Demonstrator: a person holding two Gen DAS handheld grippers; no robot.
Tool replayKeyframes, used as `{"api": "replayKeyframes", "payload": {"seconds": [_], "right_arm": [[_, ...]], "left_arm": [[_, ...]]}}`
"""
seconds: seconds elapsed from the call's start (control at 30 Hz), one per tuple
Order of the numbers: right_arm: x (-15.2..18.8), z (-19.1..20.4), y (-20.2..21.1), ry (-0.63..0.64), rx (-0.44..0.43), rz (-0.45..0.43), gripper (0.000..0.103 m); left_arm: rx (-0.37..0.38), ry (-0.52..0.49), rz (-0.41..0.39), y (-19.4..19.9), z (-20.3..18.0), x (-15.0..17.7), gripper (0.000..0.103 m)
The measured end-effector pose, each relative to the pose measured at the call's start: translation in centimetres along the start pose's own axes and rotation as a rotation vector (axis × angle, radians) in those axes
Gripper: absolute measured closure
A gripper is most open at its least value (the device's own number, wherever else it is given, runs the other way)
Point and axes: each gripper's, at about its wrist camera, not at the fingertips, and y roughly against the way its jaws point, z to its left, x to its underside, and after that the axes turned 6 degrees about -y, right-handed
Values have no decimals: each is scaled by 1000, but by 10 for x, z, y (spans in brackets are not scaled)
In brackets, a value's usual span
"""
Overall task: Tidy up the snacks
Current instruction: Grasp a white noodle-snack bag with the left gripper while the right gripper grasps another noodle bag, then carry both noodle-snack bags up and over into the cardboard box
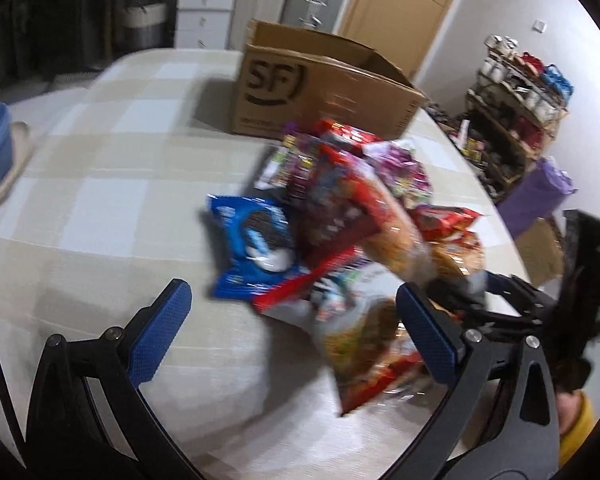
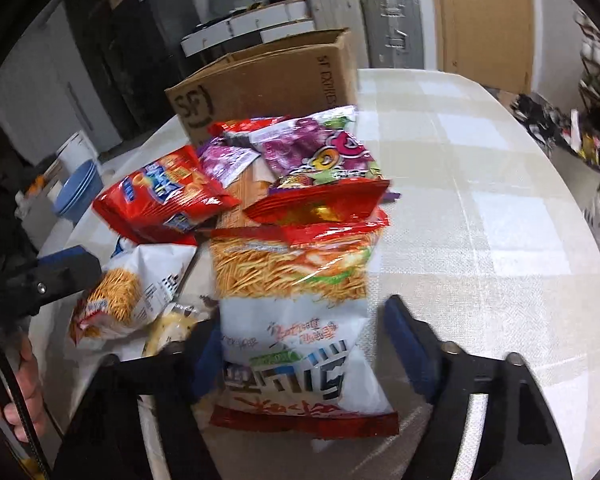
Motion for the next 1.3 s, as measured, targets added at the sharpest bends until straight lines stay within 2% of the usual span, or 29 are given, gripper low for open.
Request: {"api": "replayKeyframes", "payload": {"seconds": [0.07, 0.13, 0.33, 0.47, 0.57, 0.67, 0.83, 0.93, 1.03, 1.07, 1.2, 1.3], "right_arm": [[1, -2, 1, -6, -13, -6, 44], [2, -9, 6, -42, -51, -11, 53], [7, -25, 12, -102, -153, -33, 54], [9, -34, 20, -135, -269, -63, 54], [11, -37, 26, -150, -317, -95, 54], [13, -33, 32, -136, -327, -117, 54], [16, -26, 40, -94, -344, -140, 54], [17, -29, 43, -99, -361, -145, 54], [17, -32, 43, -110, -377, -146, 54], [17, -33, 43, -110, -382, -146, 54], [19, -35, 47, -109, -395, -153, 54], [20, -34, 48, -106, -403, -154, 54]], "left_arm": [[22, -3, 42, -7, -8, -1, 1], [39, 9, 67, -15, -13, -1, 1], [27, 26, 92, -23, -17, -4, 2], [10, 31, 94, -25, -19, -5, 2], [25, 54, 109, -21, -18, -1, 2], [69, 110, 152, -22, -10, 2, 3], [64, 148, 190, -31, -13, 1, 4], [46, 152, 213, -42, -19, 1, 13], [-6, 127, 199, -46, -28, 0, 30], [-8, 125, 200, -46, -29, 1, 42], [-16, 108, 188, -50, -31, 0, 49], [-32, 55, 168, -46, -37, 1, 54]]}}
